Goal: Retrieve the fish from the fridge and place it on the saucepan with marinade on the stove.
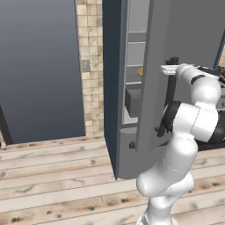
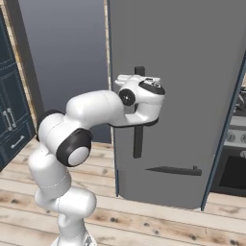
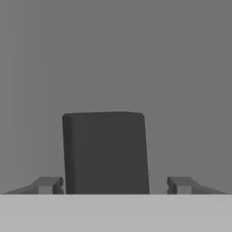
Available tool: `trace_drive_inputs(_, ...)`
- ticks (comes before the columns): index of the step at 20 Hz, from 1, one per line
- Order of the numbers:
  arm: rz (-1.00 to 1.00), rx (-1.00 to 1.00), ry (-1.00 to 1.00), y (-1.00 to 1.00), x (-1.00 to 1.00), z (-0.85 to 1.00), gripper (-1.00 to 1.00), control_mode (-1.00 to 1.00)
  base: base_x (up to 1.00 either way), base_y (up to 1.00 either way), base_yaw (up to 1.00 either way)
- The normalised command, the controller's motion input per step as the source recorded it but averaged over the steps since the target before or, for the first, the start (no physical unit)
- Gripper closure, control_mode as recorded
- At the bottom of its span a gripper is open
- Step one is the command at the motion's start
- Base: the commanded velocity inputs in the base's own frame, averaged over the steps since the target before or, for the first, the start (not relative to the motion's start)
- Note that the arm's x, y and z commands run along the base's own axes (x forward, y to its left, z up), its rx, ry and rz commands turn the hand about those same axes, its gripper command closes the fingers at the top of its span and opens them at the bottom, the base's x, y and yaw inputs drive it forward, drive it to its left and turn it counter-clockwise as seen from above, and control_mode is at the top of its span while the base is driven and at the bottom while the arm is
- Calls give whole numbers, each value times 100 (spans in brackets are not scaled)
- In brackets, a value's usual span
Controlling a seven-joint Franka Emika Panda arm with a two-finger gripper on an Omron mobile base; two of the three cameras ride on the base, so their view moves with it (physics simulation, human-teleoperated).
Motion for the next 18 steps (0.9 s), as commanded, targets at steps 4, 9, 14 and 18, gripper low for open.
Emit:
trace_drive_inputs(4, 0, 0, 0, -7, -41, 0, -100, -100, 0, 0, 0)
trace_drive_inputs(9, 0, 0, 0, 0, -66, 8, -100, -100, 0, 0, 0)
trace_drive_inputs(14, -5, 0, 0, 15, -91, 18, -100, -100, 0, 0, 0)
trace_drive_inputs(18, -15, -1, 2, 29, -89, 25, -100, -100, 0, 0, 0)
